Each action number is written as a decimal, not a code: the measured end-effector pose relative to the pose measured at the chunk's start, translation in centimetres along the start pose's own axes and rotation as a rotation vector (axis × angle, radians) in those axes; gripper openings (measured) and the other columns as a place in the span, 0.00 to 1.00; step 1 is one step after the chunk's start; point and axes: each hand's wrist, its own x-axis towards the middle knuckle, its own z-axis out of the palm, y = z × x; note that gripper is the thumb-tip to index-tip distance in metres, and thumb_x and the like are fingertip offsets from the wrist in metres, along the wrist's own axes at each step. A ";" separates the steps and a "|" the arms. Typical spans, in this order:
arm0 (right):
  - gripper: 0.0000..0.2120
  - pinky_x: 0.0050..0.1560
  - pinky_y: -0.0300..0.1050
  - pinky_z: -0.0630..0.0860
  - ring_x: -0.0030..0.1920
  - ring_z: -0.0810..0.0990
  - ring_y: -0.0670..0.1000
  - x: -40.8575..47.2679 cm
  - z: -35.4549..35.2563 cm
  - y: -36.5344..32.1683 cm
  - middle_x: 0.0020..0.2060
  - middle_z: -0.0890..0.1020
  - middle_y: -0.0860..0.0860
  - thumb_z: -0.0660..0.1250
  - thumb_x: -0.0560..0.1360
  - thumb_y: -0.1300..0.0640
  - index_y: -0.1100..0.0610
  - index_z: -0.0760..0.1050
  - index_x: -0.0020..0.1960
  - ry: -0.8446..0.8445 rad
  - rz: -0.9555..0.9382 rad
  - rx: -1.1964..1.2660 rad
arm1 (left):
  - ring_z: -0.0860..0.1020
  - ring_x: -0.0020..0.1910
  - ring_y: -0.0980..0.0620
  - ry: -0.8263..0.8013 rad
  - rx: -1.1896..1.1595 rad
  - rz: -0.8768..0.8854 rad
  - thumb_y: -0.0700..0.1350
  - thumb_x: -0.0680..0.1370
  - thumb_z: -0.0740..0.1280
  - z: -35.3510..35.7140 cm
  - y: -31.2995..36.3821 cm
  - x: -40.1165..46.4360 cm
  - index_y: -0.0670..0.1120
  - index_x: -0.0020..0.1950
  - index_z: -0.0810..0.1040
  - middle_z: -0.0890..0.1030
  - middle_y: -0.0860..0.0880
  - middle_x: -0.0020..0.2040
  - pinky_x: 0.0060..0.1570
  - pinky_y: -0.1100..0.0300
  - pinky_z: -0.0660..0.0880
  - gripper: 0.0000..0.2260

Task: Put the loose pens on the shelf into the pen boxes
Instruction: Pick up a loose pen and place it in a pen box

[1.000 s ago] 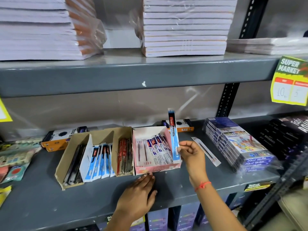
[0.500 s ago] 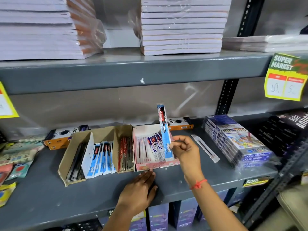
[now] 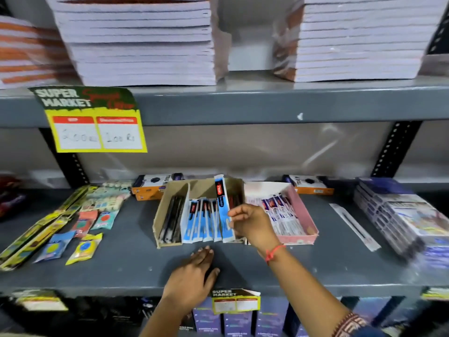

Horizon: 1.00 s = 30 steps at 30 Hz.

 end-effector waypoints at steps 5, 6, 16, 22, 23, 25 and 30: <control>0.11 0.21 0.26 0.69 0.24 0.75 0.41 1.6 4.5 0.3 0.33 0.79 0.54 0.61 0.72 0.74 0.70 0.81 0.48 0.006 0.047 -0.227 | 0.53 0.73 0.55 0.052 -0.046 -0.041 0.59 0.79 0.51 -0.2 -3.0 -0.8 0.51 0.74 0.55 0.56 0.54 0.75 0.69 0.60 0.55 0.25; 0.11 0.22 0.25 0.70 0.27 0.75 0.44 2.0 5.1 0.1 0.36 0.81 0.55 0.62 0.72 0.73 0.70 0.82 0.48 0.015 0.044 -0.276 | 0.54 0.73 0.55 0.074 -0.057 -0.039 0.59 0.79 0.52 -0.2 -3.2 -0.9 0.50 0.73 0.57 0.59 0.53 0.75 0.69 0.59 0.56 0.25; 0.14 0.57 0.48 0.75 0.57 0.80 0.61 6.7 9.4 -0.6 0.54 0.82 0.64 0.57 0.75 0.67 0.68 0.79 0.54 -0.015 0.003 -0.755 | 0.81 0.50 0.49 0.286 0.013 0.084 0.53 0.67 0.71 -0.6 -3.1 -1.4 0.43 0.54 0.81 0.84 0.47 0.52 0.46 0.56 0.79 0.20; 0.15 0.59 0.49 0.74 0.61 0.77 0.61 8.1 10.1 0.0 0.60 0.79 0.62 0.58 0.76 0.64 0.64 0.76 0.60 -0.072 0.133 -0.844 | 0.81 0.51 0.52 0.265 0.001 0.088 0.55 0.70 0.63 -1.1 -2.8 -1.4 0.44 0.54 0.81 0.84 0.49 0.52 0.48 0.60 0.77 0.20; 0.15 0.59 0.50 0.74 0.60 0.77 0.61 8.1 10.1 0.2 0.59 0.79 0.63 0.57 0.76 0.65 0.66 0.76 0.59 -0.058 0.133 -0.851 | 0.81 0.51 0.52 0.267 -0.003 0.091 0.55 0.69 0.64 -1.1 -2.8 -1.4 0.44 0.54 0.81 0.84 0.49 0.52 0.48 0.59 0.77 0.20; 0.15 0.60 0.51 0.74 0.60 0.78 0.62 7.9 10.2 0.6 0.59 0.79 0.65 0.56 0.76 0.66 0.68 0.75 0.59 -0.032 0.131 -0.873 | 0.81 0.51 0.51 0.258 -0.012 0.090 0.54 0.69 0.65 -1.2 -2.8 -1.4 0.44 0.55 0.80 0.83 0.48 0.52 0.48 0.58 0.77 0.20; 0.15 0.57 0.52 0.76 0.58 0.79 0.63 6.7 9.8 0.5 0.57 0.80 0.63 0.54 0.76 0.68 0.66 0.74 0.58 0.031 0.031 -0.938 | 0.69 0.67 0.49 0.193 -0.001 0.082 0.55 0.77 0.59 -0.7 -2.9 -1.4 0.44 0.68 0.67 0.71 0.45 0.68 0.66 0.59 0.63 0.24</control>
